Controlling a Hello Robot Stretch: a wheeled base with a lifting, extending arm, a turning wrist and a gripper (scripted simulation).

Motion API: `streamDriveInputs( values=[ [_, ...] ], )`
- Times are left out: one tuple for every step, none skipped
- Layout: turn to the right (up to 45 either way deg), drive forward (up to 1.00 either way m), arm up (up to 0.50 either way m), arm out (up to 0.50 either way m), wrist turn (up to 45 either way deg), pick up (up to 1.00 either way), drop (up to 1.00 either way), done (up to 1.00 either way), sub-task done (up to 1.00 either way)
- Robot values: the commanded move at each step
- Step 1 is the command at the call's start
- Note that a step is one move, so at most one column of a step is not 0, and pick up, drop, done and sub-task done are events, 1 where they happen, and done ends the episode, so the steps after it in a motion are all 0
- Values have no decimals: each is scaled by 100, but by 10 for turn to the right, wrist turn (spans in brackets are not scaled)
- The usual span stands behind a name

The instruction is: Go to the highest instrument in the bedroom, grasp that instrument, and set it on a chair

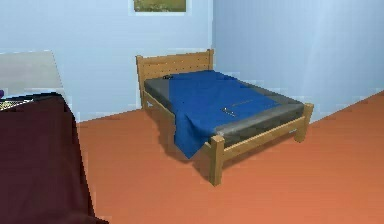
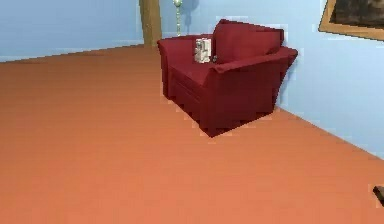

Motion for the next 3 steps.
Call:
streamDriveInputs(
  values=[
    [-30, 0, 0, 0, 0, 0, 0, 0, 0],
    [0, 5, 0, 0, 0, 0, 0, 0, 0],
    [60, 0, 0, 0, 0, 0, 0, 0, 0]
  ],
)
